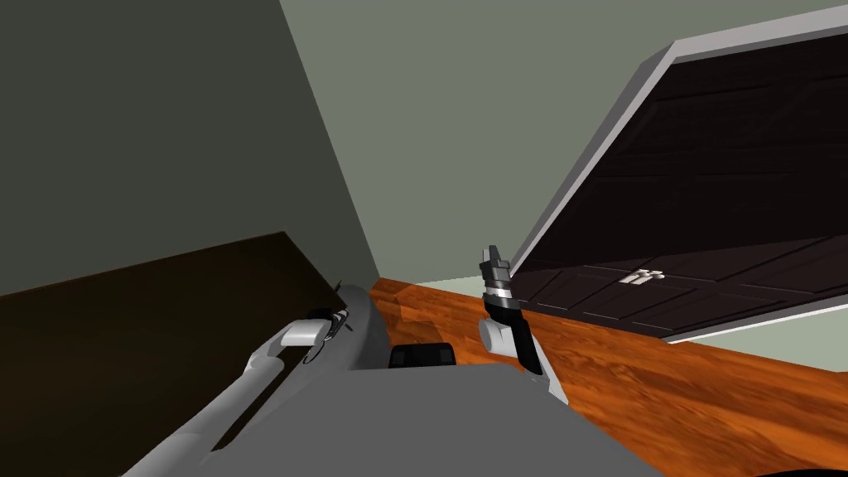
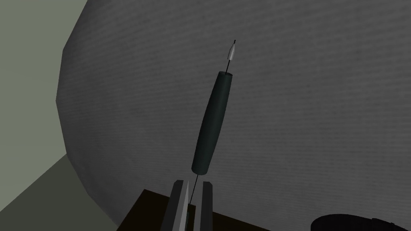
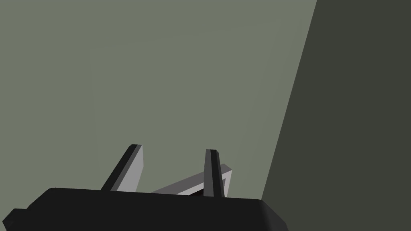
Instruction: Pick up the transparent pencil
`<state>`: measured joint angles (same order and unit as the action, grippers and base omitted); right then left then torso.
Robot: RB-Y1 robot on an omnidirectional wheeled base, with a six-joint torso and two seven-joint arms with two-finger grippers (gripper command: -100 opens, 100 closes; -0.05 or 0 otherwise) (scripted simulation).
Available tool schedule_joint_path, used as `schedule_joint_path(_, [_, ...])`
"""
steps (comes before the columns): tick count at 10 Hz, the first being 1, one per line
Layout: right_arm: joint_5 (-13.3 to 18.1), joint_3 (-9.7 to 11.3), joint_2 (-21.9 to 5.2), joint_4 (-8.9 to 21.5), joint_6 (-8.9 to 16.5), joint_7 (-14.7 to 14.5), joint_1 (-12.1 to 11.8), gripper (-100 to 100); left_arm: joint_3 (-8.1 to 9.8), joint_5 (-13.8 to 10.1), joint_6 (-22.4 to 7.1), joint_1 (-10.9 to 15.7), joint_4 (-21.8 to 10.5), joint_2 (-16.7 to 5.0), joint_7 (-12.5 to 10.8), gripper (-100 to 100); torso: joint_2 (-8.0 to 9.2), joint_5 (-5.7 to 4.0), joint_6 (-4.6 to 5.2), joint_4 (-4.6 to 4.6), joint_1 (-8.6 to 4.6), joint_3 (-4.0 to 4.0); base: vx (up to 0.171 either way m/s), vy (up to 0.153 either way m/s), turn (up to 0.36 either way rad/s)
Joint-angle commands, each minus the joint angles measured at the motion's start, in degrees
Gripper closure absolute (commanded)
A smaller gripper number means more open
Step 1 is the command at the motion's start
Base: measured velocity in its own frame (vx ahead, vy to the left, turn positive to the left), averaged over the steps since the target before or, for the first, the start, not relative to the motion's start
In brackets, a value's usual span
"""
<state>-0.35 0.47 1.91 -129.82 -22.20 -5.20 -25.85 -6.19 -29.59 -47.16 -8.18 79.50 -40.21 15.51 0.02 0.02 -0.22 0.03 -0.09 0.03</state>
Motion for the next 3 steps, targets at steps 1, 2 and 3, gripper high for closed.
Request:
schedule_joint_path(1, [0.0, 0.0, 0.0, 0.0, 0.0, 0.0, 0.0, 0, 0.36, -0.99, -1.55, -0.32, 1.82, -1.12, -0.13, 100, 0.0, 0.0, 0.0, 0.0, 0.0, 0.0, -0.022, -0.043, 0.094])
schedule_joint_path(2, [0.0, 0.0, 0.0, 0.0, 0.0, 0.0, 0.0, 0, 0.28, -0.63, -1.04, -0.28, 1.39, -0.79, -0.14, 100, 0.05, -0.01, 0.0, 0.01, -0.06, 0.03, -0.01, -0.017, 0.02])
schedule_joint_path(3, [0.0, 0.0, 0.0, 0.0, 0.0, 0.0, 0.01, 0, 0.33, -0.7, -1.29, -0.32, 1.56, -0.89, -0.16, 0, 0.02, 0.02, 0.03, 0.0, 0.01, 0.01, 0.0, 0.0, 0.0])
